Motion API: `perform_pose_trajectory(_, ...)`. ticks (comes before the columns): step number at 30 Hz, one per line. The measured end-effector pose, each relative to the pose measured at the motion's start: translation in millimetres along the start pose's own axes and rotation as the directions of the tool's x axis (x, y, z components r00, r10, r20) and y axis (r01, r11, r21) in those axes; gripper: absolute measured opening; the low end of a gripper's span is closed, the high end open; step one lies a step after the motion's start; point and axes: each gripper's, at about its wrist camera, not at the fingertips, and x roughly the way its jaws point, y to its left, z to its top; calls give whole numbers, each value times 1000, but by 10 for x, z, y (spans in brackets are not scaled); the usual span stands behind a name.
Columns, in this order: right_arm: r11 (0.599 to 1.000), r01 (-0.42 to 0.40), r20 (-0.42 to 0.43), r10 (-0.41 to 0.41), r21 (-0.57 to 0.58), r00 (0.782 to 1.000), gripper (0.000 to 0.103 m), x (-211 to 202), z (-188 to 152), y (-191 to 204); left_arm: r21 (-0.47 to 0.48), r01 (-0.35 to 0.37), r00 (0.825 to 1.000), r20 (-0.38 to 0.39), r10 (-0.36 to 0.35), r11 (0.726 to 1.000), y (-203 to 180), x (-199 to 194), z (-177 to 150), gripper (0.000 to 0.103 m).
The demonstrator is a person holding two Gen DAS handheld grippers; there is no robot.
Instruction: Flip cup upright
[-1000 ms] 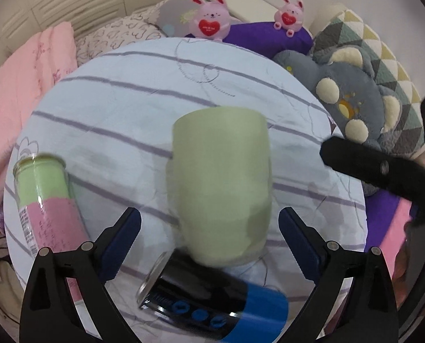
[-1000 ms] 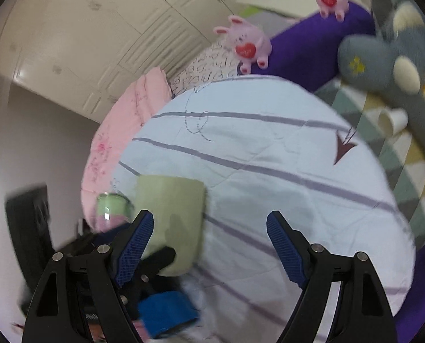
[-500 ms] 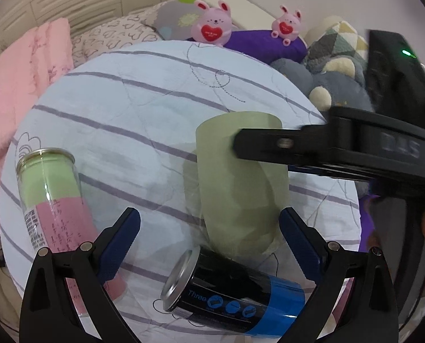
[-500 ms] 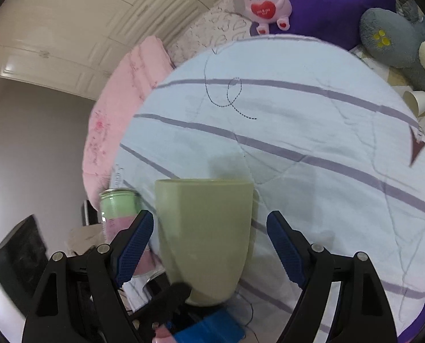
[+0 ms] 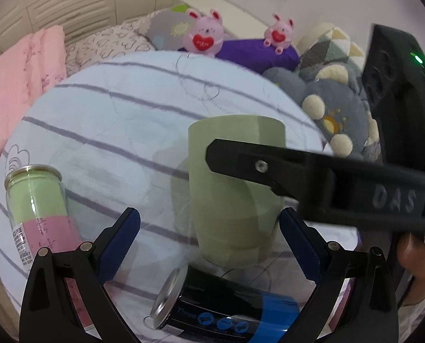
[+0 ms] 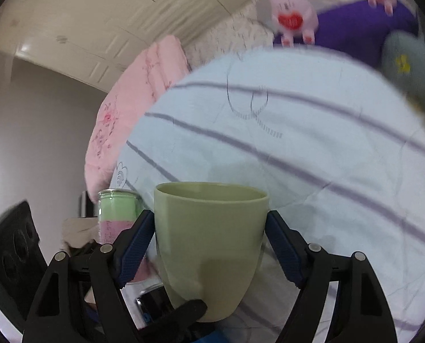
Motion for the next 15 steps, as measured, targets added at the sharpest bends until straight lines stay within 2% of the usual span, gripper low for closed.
perform_pose_trajectory(4, 989, 67, 110, -52, -132, 993, 80, -213, -58, 110, 5, -3, 1000, -5, 3, 1000, -56, -5, 4, 99)
perform_pose_trajectory(7, 962, 138, 180, -96, -236, 979, 80, -300, -112, 210, 18, 6, 1000, -13, -6, 1000, -93, -25, -3, 99)
perform_pose_trajectory(15, 922, 166, 262, -74, -350, 962, 80, -439, -343, 236, 98, -79, 997, -17, 81, 992, -208, -52, -136, 101)
